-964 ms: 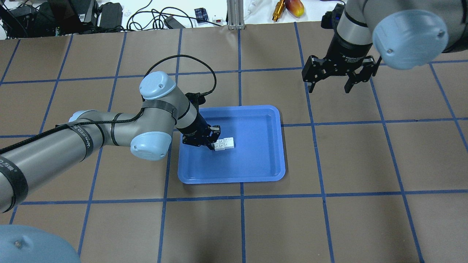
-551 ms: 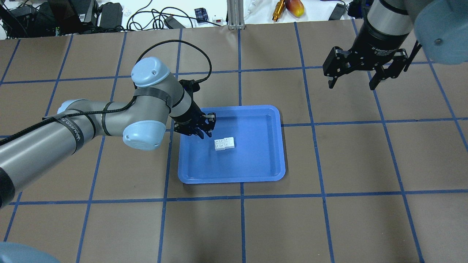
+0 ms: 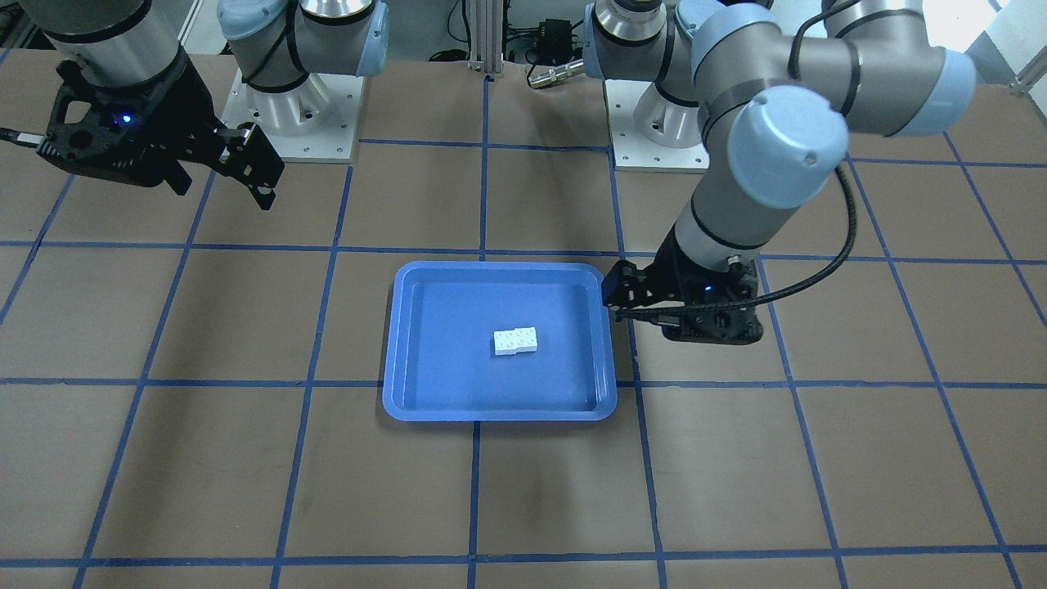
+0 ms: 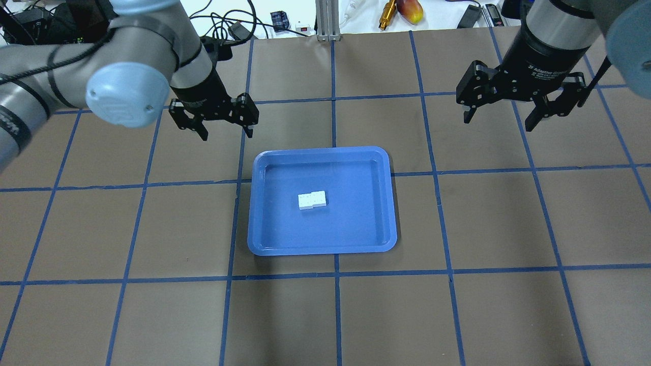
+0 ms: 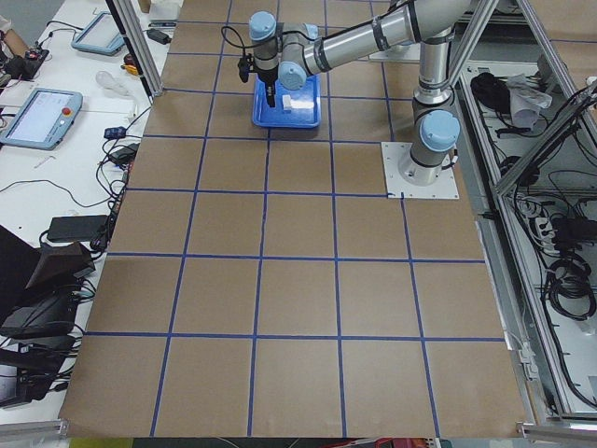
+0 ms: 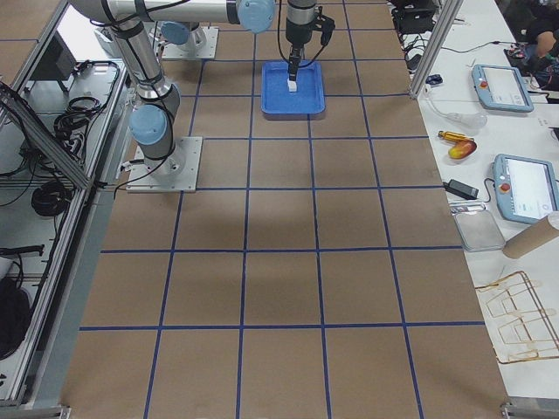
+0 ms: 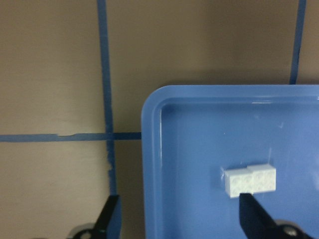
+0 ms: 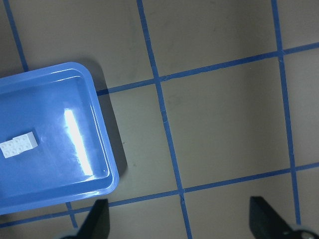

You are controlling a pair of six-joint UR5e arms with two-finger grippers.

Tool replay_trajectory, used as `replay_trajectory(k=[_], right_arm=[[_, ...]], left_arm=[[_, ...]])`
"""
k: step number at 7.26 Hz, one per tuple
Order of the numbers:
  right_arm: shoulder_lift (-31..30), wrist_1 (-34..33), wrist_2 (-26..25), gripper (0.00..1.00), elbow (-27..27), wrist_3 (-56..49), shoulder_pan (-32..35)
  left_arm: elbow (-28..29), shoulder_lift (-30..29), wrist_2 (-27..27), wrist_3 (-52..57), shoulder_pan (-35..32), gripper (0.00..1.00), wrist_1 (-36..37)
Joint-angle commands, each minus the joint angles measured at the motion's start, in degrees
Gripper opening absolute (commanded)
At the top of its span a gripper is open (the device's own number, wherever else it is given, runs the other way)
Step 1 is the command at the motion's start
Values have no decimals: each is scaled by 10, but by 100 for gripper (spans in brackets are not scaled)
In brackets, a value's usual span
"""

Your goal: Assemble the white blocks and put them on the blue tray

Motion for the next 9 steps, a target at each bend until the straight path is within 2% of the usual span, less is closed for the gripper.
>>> replay_trajectory(k=[1, 2, 3, 6, 7, 9], right_arm=[[-4, 2, 1, 100, 0, 16, 6], [1, 2, -9, 100, 0, 17, 13], [4, 1, -40, 100, 0, 17, 17], [4, 2, -36, 100, 0, 17, 17], [1, 4, -35, 100, -1, 17, 17], [0, 7, -35, 100, -4, 16, 17]], left_arm=[[53, 57, 8, 28, 27, 100, -78], [50, 86, 8, 28, 23, 100, -91], [41, 106, 8, 29, 21, 100, -96], [40, 114, 14, 29, 22, 100, -87], [40, 112, 42, 28, 22, 100, -86], [38, 113, 41, 29, 22, 100, -86]])
